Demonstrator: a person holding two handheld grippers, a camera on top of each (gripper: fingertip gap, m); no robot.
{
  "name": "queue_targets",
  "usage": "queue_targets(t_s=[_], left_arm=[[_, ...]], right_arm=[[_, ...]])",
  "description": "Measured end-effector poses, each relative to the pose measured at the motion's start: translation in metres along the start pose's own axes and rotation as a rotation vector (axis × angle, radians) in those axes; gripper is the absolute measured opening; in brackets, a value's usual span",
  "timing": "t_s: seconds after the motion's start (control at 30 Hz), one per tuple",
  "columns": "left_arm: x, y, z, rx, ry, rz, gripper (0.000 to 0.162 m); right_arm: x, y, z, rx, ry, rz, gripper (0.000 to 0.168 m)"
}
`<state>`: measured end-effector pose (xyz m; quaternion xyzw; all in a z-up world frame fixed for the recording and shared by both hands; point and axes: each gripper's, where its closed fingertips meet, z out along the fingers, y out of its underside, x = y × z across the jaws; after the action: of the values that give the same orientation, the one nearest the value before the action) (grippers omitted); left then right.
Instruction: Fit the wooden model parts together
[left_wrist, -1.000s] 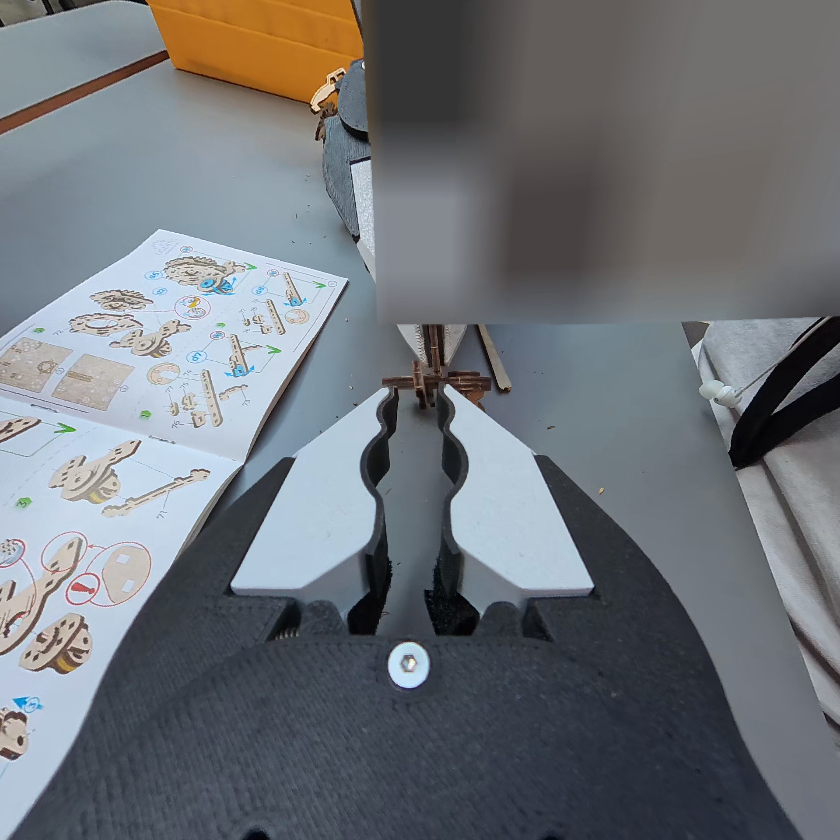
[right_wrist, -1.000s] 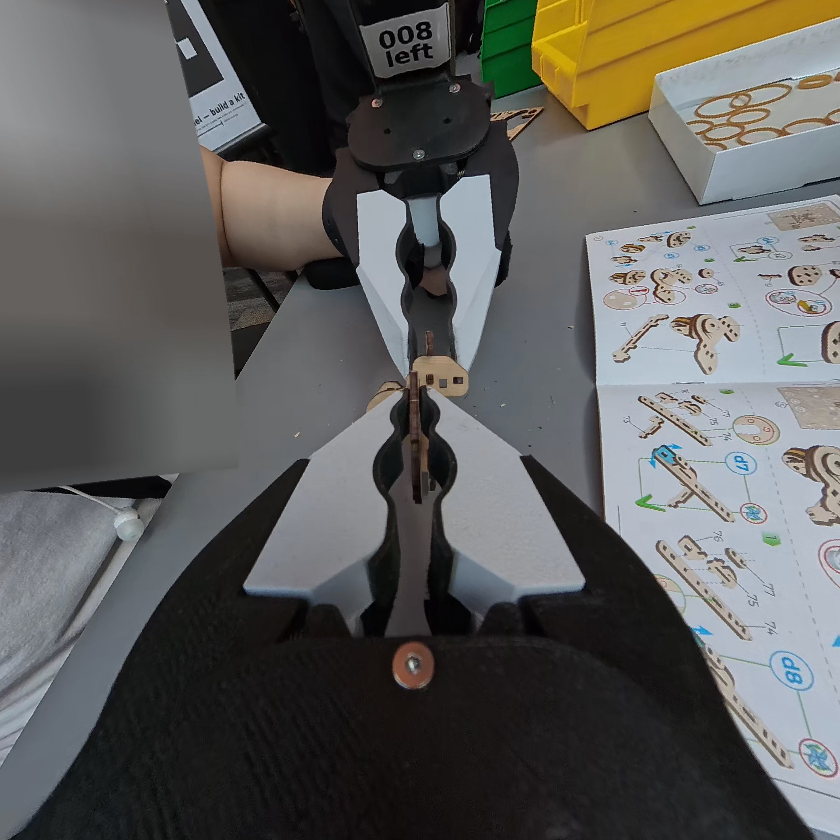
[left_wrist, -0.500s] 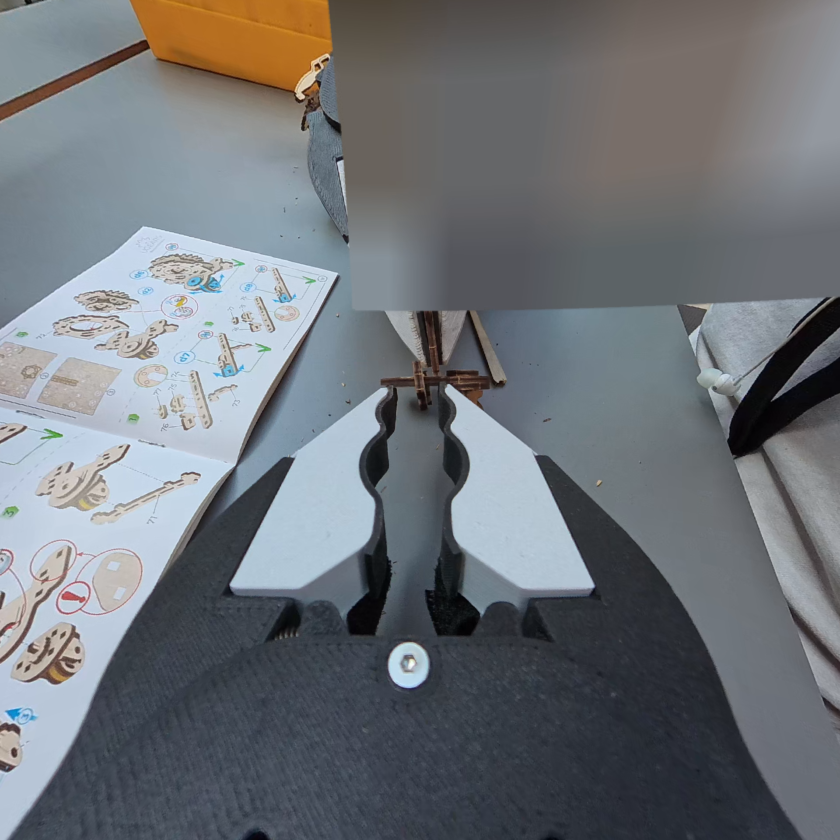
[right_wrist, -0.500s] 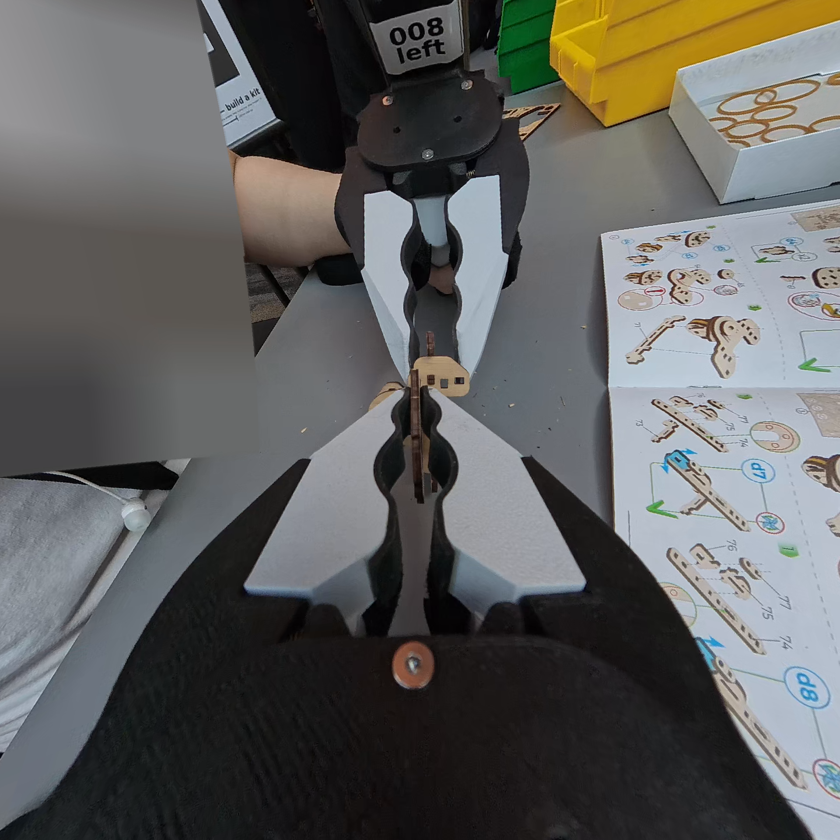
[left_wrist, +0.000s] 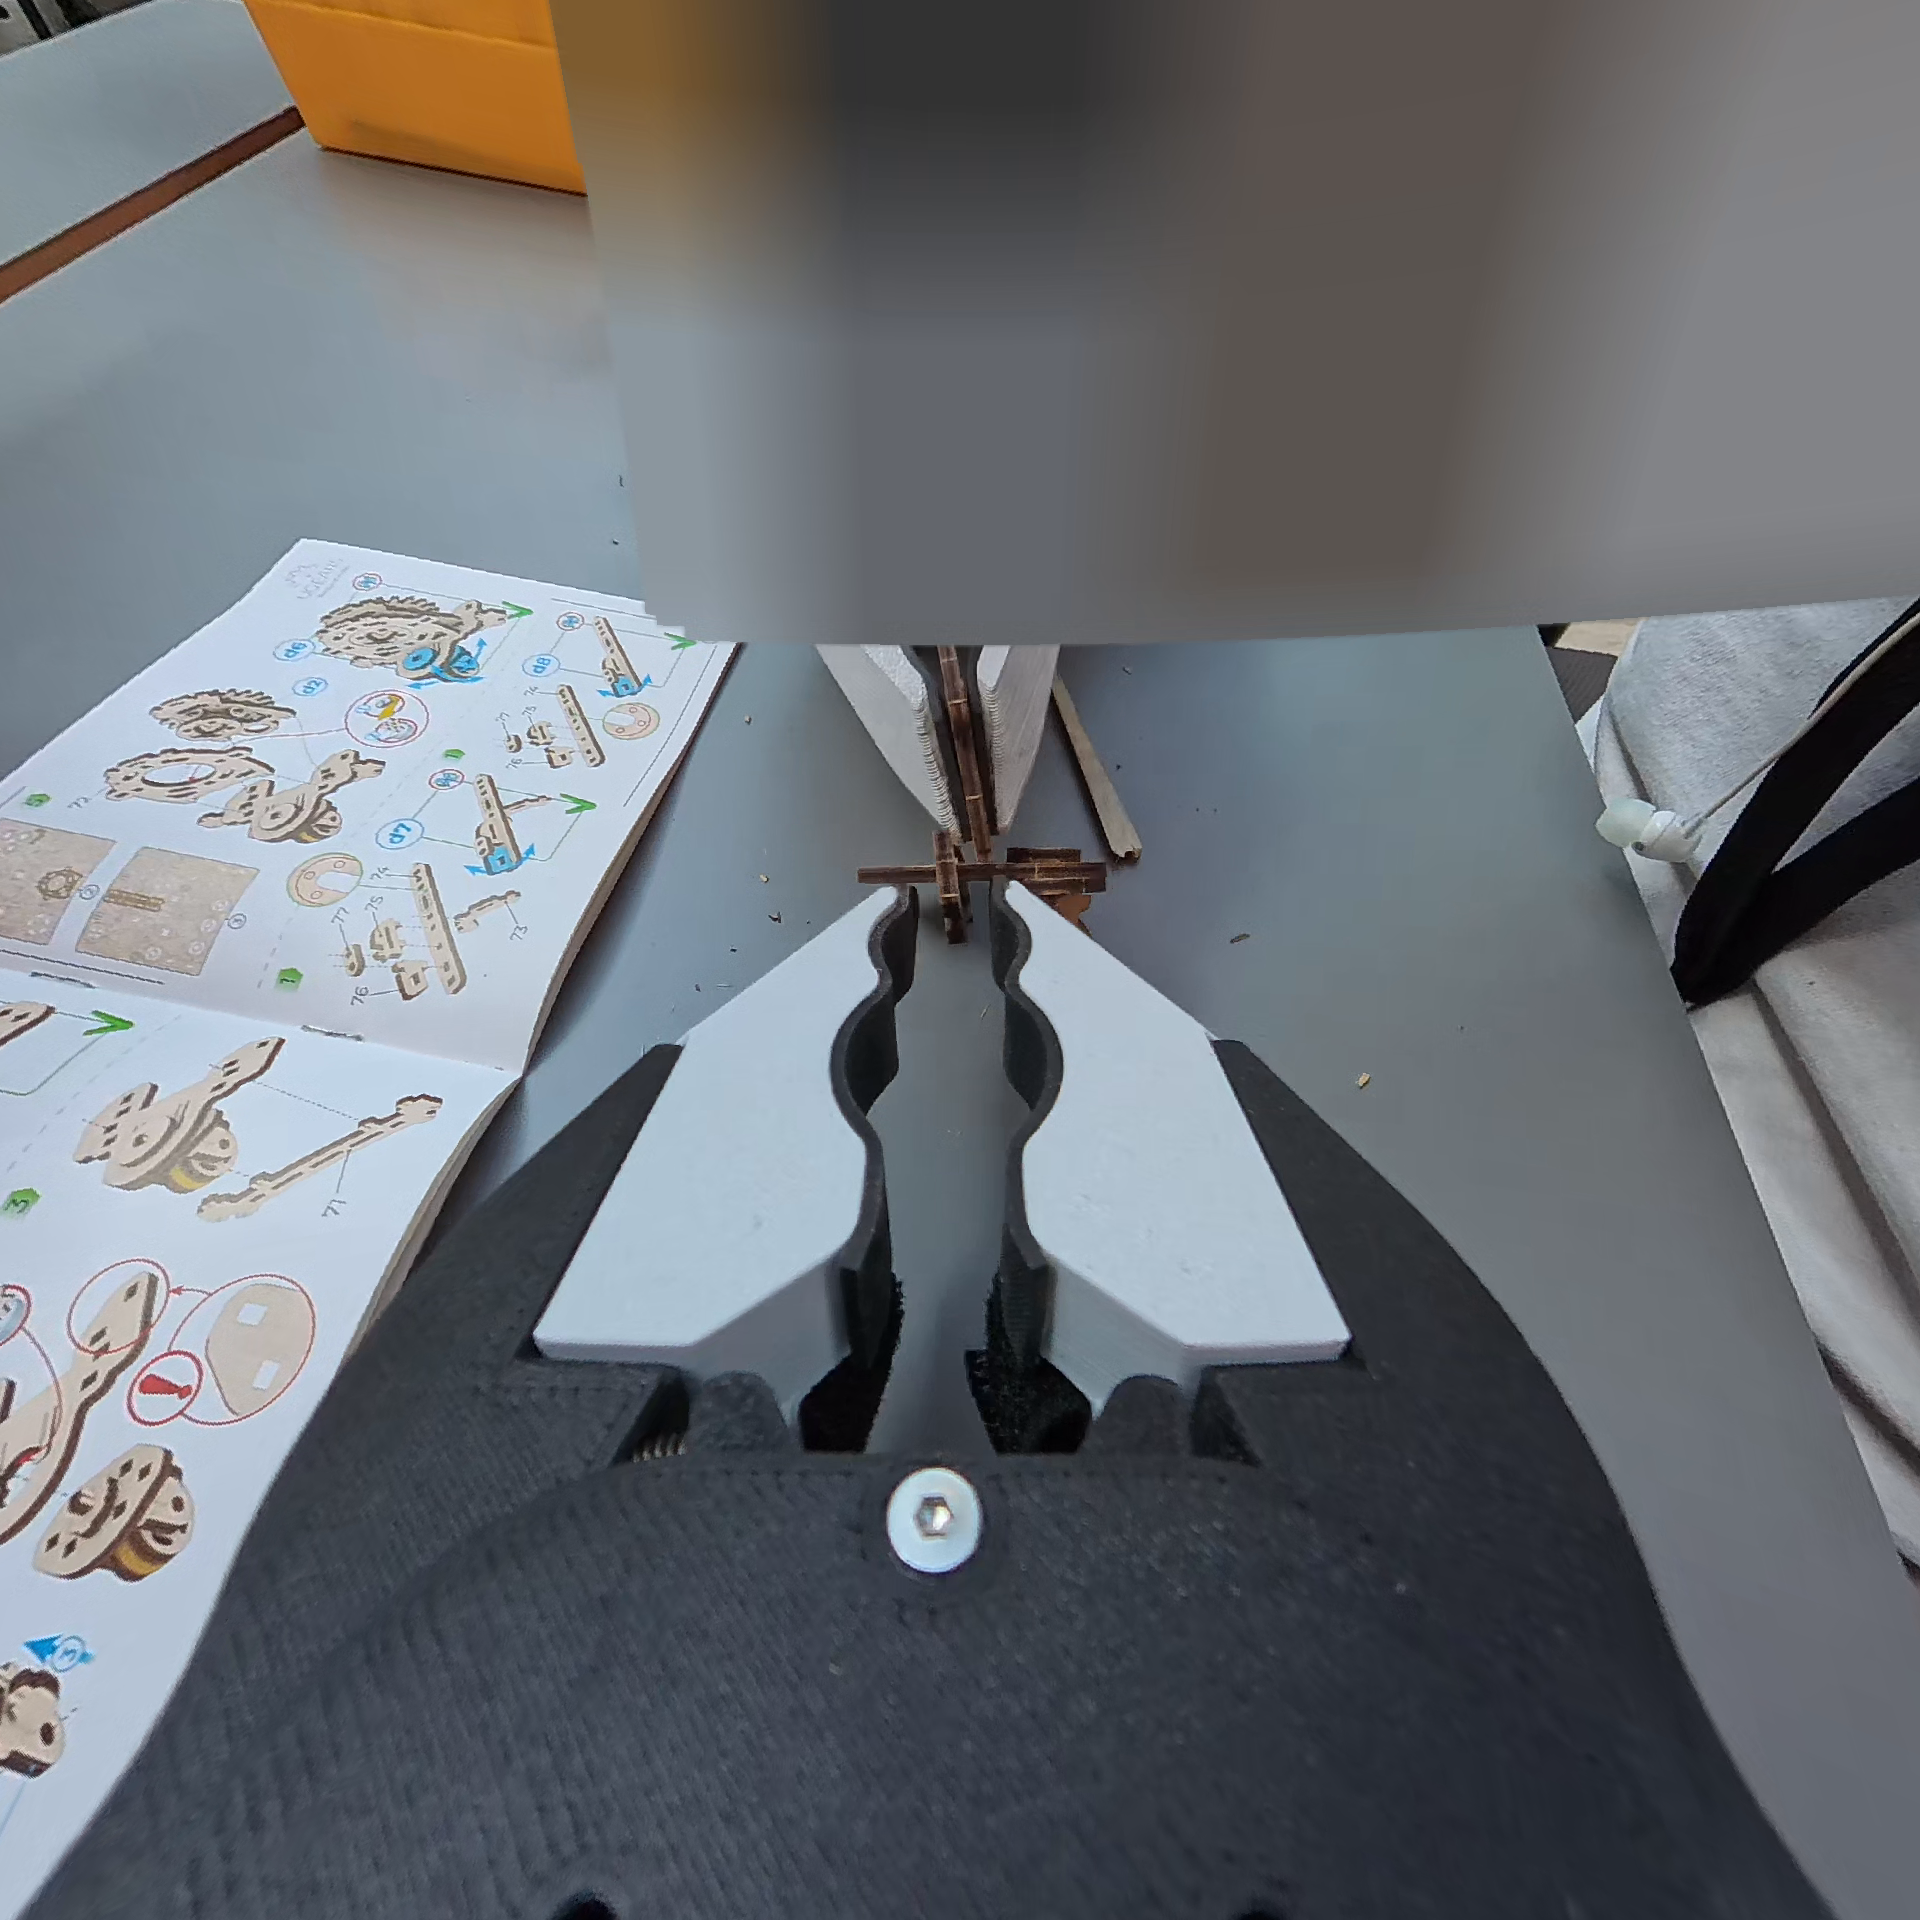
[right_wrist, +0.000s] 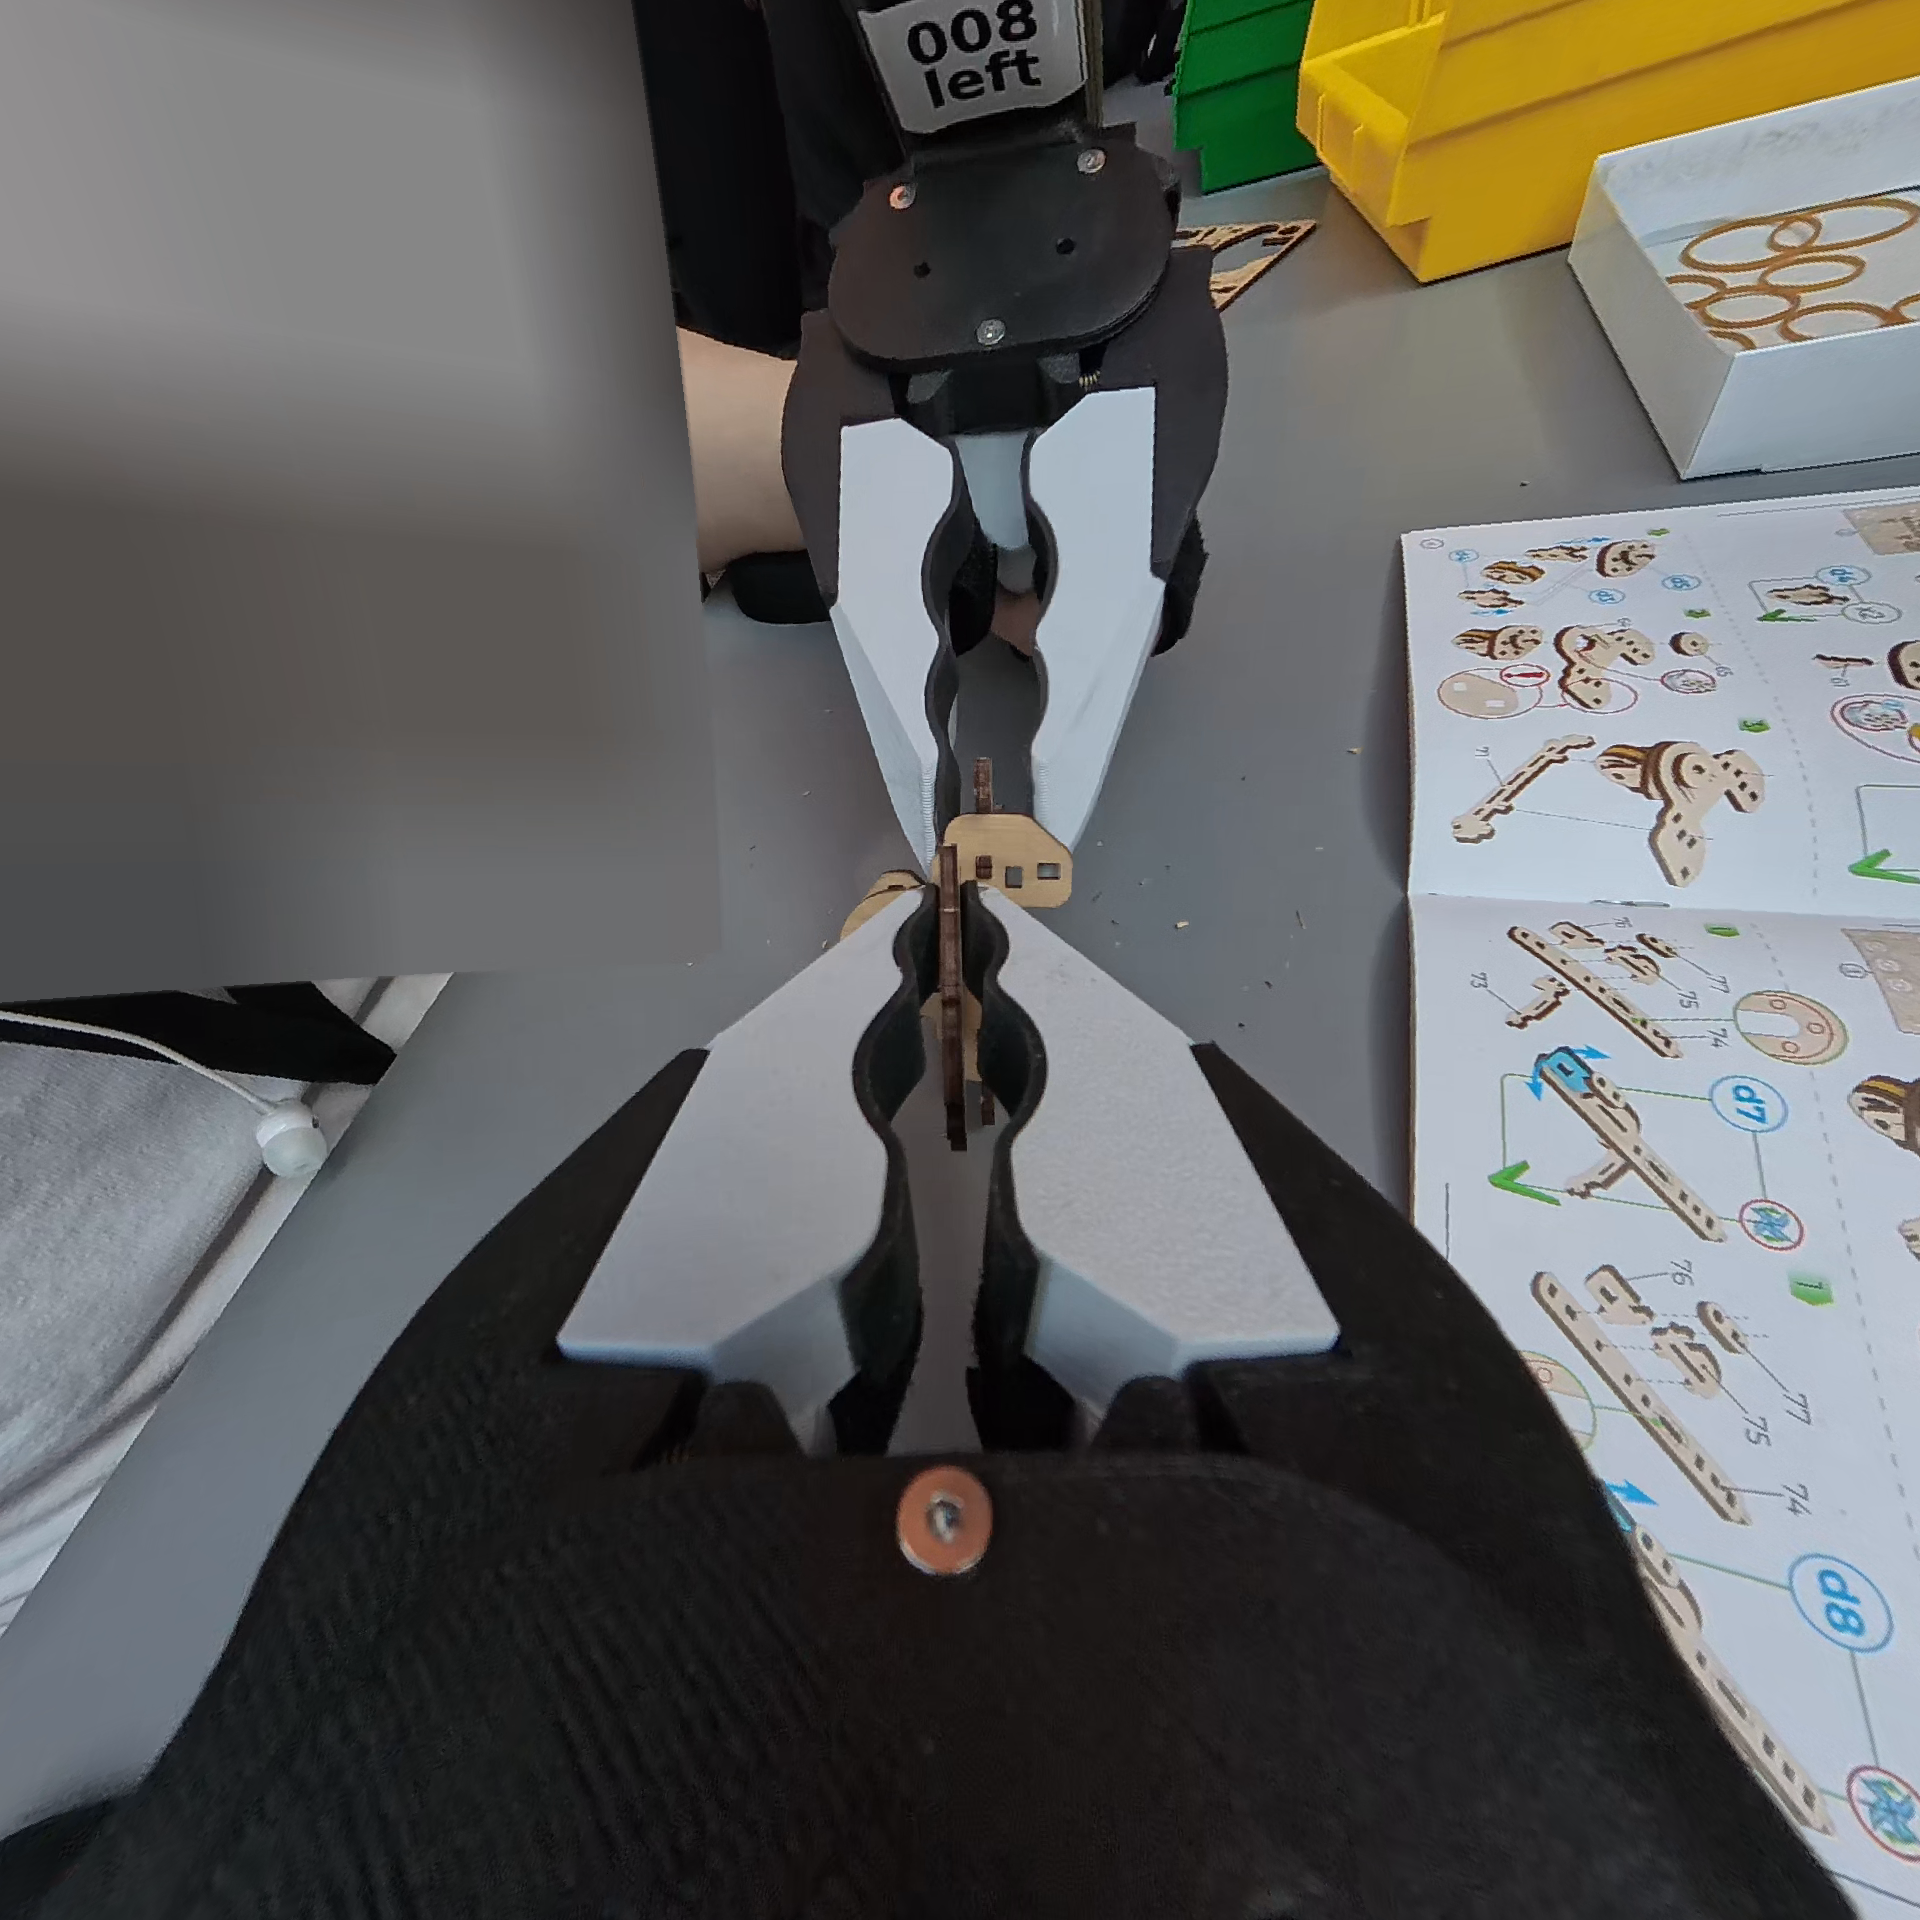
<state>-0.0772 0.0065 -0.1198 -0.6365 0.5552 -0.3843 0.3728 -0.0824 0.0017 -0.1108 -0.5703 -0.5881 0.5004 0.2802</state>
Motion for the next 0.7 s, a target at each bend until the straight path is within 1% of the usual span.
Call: queue_targets(t_s=[0.07, 0.33, 0.7], left_arm=[[0.0018, -0.0001, 0.0002, -0.001, 0.001, 0.006, 0.008], [0.0028, 0.0, 0.0002, -0.014, -0.008, 0.019, 0.007], [0.0032, 0.0003, -0.0004, -0.024, 0.004, 0.003, 0.006]], right_arm=[[0.0004, -0.0001, -0.0001, 0.001, 0.005, -0.001, 0.002], [-0.0011, 0.0008, 0.001, -0.016, 0.002, 0.02, 0.002], [-0.0009, 0.0018, 0.0029, -0.053, 0.046, 0.023, 0.002]])
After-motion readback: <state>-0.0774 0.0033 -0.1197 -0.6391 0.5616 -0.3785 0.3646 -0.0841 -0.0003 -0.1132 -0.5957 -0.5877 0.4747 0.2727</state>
